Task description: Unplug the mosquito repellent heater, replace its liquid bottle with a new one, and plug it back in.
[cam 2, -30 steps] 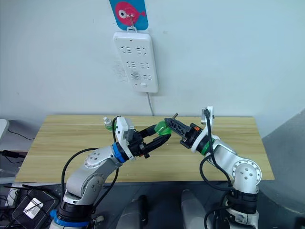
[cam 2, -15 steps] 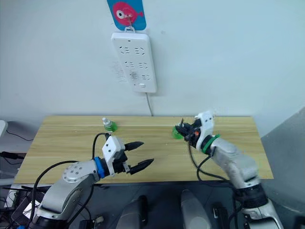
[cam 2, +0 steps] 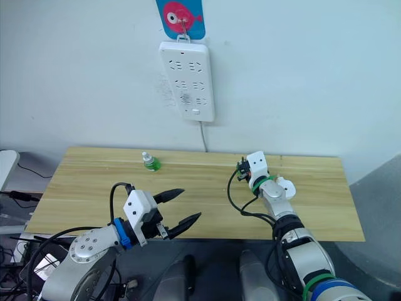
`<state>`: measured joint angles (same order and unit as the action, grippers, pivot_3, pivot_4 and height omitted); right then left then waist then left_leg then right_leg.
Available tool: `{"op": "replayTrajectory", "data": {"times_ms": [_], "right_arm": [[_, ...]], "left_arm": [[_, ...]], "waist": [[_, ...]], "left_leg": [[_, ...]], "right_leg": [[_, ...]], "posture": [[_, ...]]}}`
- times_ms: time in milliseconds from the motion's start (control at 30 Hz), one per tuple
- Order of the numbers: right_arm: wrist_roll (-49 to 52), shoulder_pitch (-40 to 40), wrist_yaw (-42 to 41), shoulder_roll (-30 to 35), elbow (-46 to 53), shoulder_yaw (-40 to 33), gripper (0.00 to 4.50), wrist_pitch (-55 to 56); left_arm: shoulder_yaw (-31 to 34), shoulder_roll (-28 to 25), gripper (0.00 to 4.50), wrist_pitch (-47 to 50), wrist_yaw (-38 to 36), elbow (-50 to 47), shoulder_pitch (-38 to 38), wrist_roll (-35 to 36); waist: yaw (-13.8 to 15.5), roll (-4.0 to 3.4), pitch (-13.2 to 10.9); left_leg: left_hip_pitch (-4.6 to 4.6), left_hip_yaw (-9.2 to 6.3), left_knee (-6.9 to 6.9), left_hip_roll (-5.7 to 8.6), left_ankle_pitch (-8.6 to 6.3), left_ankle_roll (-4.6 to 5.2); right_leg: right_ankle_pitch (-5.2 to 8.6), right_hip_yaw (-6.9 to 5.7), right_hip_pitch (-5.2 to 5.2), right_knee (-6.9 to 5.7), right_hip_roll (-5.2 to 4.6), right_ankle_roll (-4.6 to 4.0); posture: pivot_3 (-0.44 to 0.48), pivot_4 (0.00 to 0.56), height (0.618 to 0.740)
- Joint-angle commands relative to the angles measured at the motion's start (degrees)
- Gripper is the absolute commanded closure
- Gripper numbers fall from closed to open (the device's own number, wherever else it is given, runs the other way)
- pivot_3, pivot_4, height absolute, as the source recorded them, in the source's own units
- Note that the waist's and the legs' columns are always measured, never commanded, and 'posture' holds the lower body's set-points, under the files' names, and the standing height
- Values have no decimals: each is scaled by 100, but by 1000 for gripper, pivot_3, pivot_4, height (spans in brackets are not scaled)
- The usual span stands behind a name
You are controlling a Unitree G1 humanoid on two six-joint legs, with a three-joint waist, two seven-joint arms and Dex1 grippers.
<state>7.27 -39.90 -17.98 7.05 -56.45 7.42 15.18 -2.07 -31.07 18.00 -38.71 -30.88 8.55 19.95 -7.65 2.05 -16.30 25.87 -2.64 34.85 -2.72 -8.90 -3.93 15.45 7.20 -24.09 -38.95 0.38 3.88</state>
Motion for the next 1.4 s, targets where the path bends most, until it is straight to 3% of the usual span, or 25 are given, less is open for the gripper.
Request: {"op": "replayTrajectory", "data": {"times_ms": [33,200,267,300,467,567,667,767,900,1067,1400], "right_arm": [[20,-35,-125,-70,-73,-306,2636,271],[62,183,-459,-41,439,-475,887,296],[24,441,-719,95,1063,-391,163,65],[28,620,-922,190,1497,-317,14,-72],[73,1546,-2019,957,4329,299,14,-1112],[222,1757,-2209,1251,5621,526,14,-2380],[551,1820,-2141,1223,6555,594,14,-3542],[481,1817,-1957,1150,7397,898,14,-4377],[414,1637,-1741,1049,8058,1157,14,-5294],[516,1416,-1553,1006,8622,1147,14,-6153],[738,1526,-1499,1384,9018,927,14,-6783]], "left_arm": [[-5,53,137,-150,66,-243,28,-42],[66,31,0,-243,10,-67,57,-16],[176,46,0,-328,104,78,241,-128],[278,99,0,-337,197,160,349,-122],[892,396,0,-293,905,920,638,-303],[1168,496,0,-539,990,1477,524,-304],[1351,555,0,-957,941,2067,137,-278],[1646,580,0,-1397,1330,3143,-645,-468],[1624,514,0,-1929,1230,4557,-1673,-637],[1554,533,0,-2596,1165,6235,-2769,-856],[1357,709,0,-3735,1196,8514,-4106,-1236]], "waist": [[-3,0,0],[-17,-1,0],[-21,-1,0],[-21,-2,0],[-17,-6,-3],[-42,-7,-3],[-27,-7,-5],[12,-8,-16],[17,-7,-138],[-4,-5,-362],[-52,4,-627]], "left_leg": [[-1,0,1,0,0,0],[-3,1,5,0,1,1],[-3,1,4,0,1,0],[-3,0,3,-1,1,0],[-2,-6,-4,-1,-1,-1],[-6,-10,0,-5,0,0],[-12,-11,5,-4,2,-1],[-11,-7,10,0,4,-1],[-12,-2,12,0,9,-7],[1,9,8,-2,10,-11],[10,-2,-2,-3,0,-26]], "right_leg": [[0,0,1,-1,0,0],[0,2,3,-2,1,0],[0,2,2,-2,1,0],[0,2,3,-2,1,0],[3,-3,-2,-3,0,3],[17,-3,-2,-7,5,24],[16,-1,0,-7,7,9],[32,5,1,-6,3,-23],[32,8,1,-2,3,-21],[11,10,-12,0,0,24],[19,0,-19,1,0,45]], "posture": [[-90,267,735],[-111,266,735],[-118,264,735],[-124,263,735],[-138,265,735],[-145,274,735],[-147,295,735],[-158,328,735],[-212,409,735],[-254,468,735],[-309,491,735]]}}
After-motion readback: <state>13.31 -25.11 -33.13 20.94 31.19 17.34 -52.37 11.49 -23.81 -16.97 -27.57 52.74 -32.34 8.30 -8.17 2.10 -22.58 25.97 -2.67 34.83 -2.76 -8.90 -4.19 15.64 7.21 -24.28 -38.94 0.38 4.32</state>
